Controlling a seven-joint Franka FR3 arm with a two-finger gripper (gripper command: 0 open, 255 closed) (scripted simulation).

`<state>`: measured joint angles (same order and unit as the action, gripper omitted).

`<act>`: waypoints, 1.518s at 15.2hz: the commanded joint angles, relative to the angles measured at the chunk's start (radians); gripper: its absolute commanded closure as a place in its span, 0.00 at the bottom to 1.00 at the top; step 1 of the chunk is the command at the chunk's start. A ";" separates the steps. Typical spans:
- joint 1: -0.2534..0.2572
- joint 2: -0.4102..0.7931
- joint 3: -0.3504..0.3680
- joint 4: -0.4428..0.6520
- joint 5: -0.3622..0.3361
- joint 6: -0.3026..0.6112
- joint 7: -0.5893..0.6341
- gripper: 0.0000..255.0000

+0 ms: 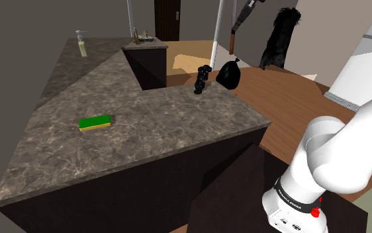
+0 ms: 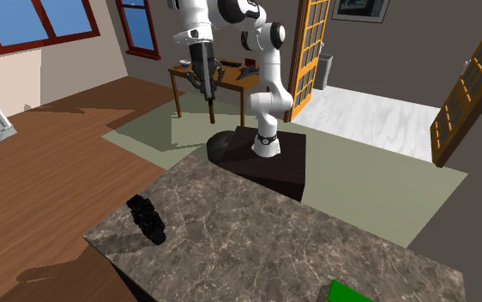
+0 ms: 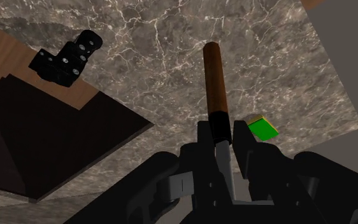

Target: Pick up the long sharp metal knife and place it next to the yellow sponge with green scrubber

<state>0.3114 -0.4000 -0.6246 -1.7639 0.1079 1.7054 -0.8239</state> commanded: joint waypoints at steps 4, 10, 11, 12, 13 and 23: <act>0.017 0.026 0.031 -0.026 0.013 0.055 0.038 1.00; 0.056 0.092 0.086 -0.085 0.042 0.187 0.106 1.00; 0.064 0.106 0.093 -0.091 0.048 0.208 0.116 1.00; 0.071 0.122 0.101 -0.095 0.054 0.228 0.126 1.00; 0.079 0.139 0.108 -0.097 0.061 0.248 0.135 1.00; 0.150 0.353 0.166 -0.050 0.149 0.413 0.209 1.00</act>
<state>0.4539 -0.0723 -0.4650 -1.8179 0.2463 2.0973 -0.6213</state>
